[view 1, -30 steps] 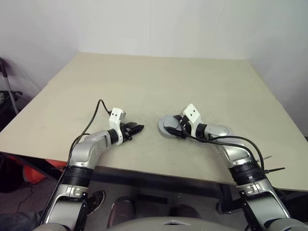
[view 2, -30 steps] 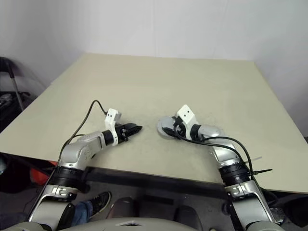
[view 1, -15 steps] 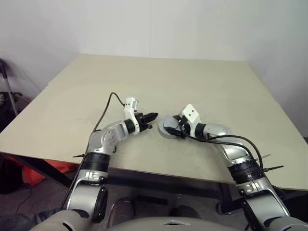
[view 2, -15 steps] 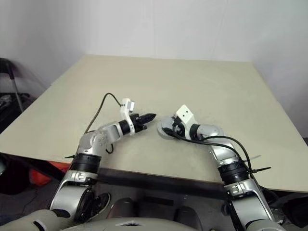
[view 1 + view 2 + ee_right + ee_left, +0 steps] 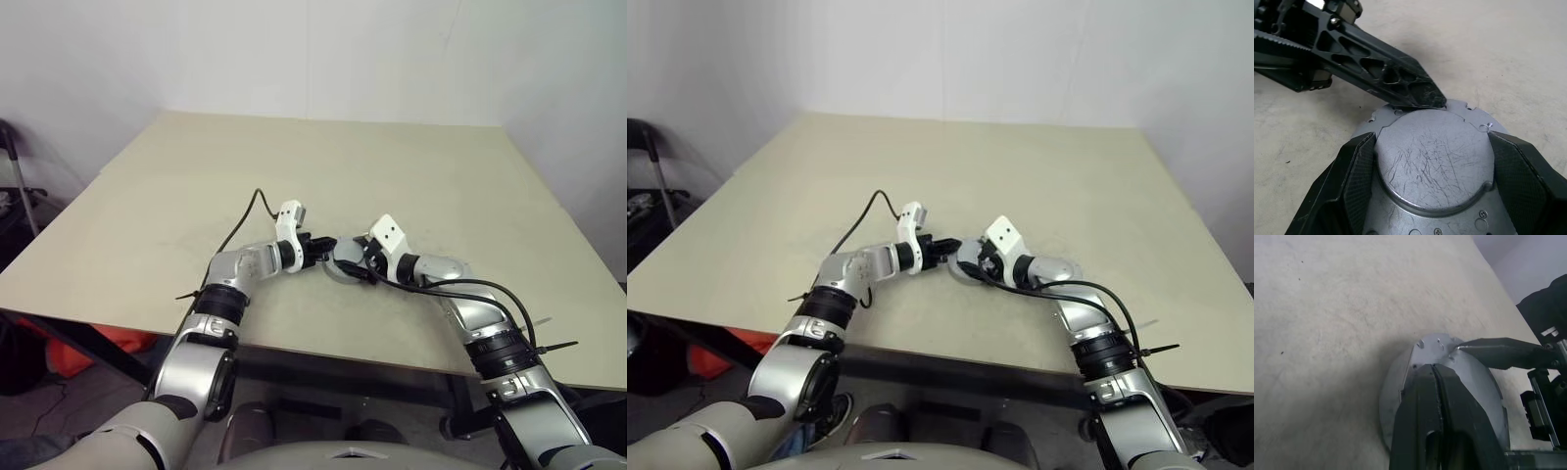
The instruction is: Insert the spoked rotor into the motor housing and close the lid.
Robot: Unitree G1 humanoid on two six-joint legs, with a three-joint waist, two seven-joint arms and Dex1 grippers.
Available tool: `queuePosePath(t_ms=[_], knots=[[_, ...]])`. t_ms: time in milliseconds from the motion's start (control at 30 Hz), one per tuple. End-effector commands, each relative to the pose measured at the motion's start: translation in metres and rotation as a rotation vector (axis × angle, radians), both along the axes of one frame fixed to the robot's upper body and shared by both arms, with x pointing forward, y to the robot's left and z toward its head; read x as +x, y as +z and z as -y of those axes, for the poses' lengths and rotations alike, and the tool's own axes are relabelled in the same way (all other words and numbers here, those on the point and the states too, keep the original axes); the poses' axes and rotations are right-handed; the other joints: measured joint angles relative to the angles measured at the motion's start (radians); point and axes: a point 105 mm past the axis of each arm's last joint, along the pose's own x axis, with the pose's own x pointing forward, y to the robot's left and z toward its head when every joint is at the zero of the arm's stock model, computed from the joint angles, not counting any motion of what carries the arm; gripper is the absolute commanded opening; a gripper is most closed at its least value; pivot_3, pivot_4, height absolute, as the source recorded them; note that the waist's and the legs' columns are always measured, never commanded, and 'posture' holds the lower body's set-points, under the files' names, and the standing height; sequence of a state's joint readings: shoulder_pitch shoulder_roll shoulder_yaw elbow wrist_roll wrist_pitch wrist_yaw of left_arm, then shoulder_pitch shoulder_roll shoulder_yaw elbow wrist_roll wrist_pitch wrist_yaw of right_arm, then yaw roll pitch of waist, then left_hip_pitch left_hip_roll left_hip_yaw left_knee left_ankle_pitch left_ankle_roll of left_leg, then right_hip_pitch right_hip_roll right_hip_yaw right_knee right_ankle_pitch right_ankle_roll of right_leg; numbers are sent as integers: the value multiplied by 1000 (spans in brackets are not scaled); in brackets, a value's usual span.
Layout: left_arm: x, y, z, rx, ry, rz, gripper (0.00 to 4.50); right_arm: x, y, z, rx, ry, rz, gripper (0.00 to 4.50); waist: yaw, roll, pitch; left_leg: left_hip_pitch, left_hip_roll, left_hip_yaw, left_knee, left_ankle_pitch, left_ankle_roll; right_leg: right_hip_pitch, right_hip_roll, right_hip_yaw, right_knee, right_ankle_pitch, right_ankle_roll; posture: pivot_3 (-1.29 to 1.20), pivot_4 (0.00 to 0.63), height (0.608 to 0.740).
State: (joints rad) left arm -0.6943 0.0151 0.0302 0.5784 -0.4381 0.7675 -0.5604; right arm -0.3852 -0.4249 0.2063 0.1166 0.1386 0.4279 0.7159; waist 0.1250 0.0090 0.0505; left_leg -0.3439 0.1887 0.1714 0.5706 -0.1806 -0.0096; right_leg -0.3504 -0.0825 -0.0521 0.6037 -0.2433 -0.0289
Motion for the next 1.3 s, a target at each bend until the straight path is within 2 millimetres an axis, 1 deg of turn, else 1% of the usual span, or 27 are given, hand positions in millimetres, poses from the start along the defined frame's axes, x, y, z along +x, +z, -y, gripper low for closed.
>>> queuePosePath(t_ms=[33,67,133,200,233,300,400,467,533,667,767,833,867,933,1067,1133,1233,1300], knots=[[-10,-21,-5,46,-11,-78,46,4,-9,17,-30,-86,-40,3149,0,0,0,0,0,0,0,0,0,0,0,0,0,0,0,0,0,740],[-10,-20,-5,40,-15,-77,46,4,-8,16,-19,-84,-44,3149,0,0,0,0,0,0,0,0,0,0,0,0,0,0,0,0,0,740],[-12,-16,-2,19,-35,-75,0,8,-2,16,-2,-98,-15,3890,0,-1,0,0,0,0,0,0,0,0,0,0,0,0,0,0,0,740],[-17,-15,2,11,-65,-78,0,16,13,14,21,-115,65,4483,0,-1,0,-1,0,0,0,0,0,-2,-1,0,0,0,0,0,0,740],[-18,-15,3,10,-77,-80,0,18,20,14,39,-129,93,4483,-1,-1,0,-3,0,0,-1,0,0,-3,0,0,0,0,0,0,0,740],[-21,-15,5,8,-90,-85,0,18,31,12,84,-120,113,4483,-1,-1,1,-5,0,0,-2,0,0,-6,0,0,0,0,0,0,0,740],[-21,-16,5,11,-90,-92,0,12,43,9,197,-88,83,4483,5,-1,1,-9,-1,0,-3,0,0,-9,0,0,0,0,0,0,0,740],[-21,-16,5,13,-89,-94,0,6,48,11,249,-70,66,4483,9,0,1,-11,-2,0,-3,-1,1,-10,-1,0,0,0,-1,0,0,740],[-21,-16,5,13,-91,-95,0,2,53,15,293,-69,54,4483,10,-1,1,-12,-3,1,-4,-2,4,-10,-3,0,0,3,-5,0,0,740],[-21,-16,7,13,-97,-97,0,0,58,26,359,-125,29,4483,11,-1,1,-13,-4,1,-5,-3,5,-11,-3,0,-2,1,-4,0,0,740],[-23,-16,10,12,-105,-96,0,3,57,44,437,-250,-45,4483,11,0,1,-15,-5,1,-6,-3,5,-13,-4,0,-2,1,-4,0,0,740],[-25,-16,12,13,-113,-95,0,4,52,60,493,-359,-136,4483,11,-1,1,-15,-7,1,-6,-3,5,-13,-5,0,-2,1,-3,0,0,740],[-25,-17,12,14,-115,-94,0,2,48,67,516,-404,-186,4483,12,0,1,-15,-7,1,-6,-3,5,-13,-5,0,-2,1,-3,0,0,740],[-26,-17,12,15,-114,-94,0,-8,38,76,561,-459,-320,4483,12,0,1,-16,-8,1,-6,-2,4,-13,-6,0,-3,1,-3,0,0,740],[-25,-19,11,18,-107,-95,0,-33,23,84,574,-475,-482,4483,22,0,1,-15,-8,1,-7,-2,4,-13,-6,0,-3,0,-1,0,0,740],[-24,-20,10,26,-102,-93,0,-44,16,84,568,-479,-543,4483,25,2,0,-15,-8,1,-8,-2,4,-12,-6,0,-5,0,-1,0,0,740],[-23,-20,9,35,-95,-87,0,-51,11,79,592,-478,-607,4483,26,2,0,-14,-9,1,-9,-2,4,-11,-6,0,-5,-1,0,0,0,740],[-21,-19,8,36,-89,-83,0,-53,8,72,590,-472,-634,4483,26,2,0,-14,-9,1,-9,-2,3,-11,-6,0,-5,-5,6,0,0,740]])
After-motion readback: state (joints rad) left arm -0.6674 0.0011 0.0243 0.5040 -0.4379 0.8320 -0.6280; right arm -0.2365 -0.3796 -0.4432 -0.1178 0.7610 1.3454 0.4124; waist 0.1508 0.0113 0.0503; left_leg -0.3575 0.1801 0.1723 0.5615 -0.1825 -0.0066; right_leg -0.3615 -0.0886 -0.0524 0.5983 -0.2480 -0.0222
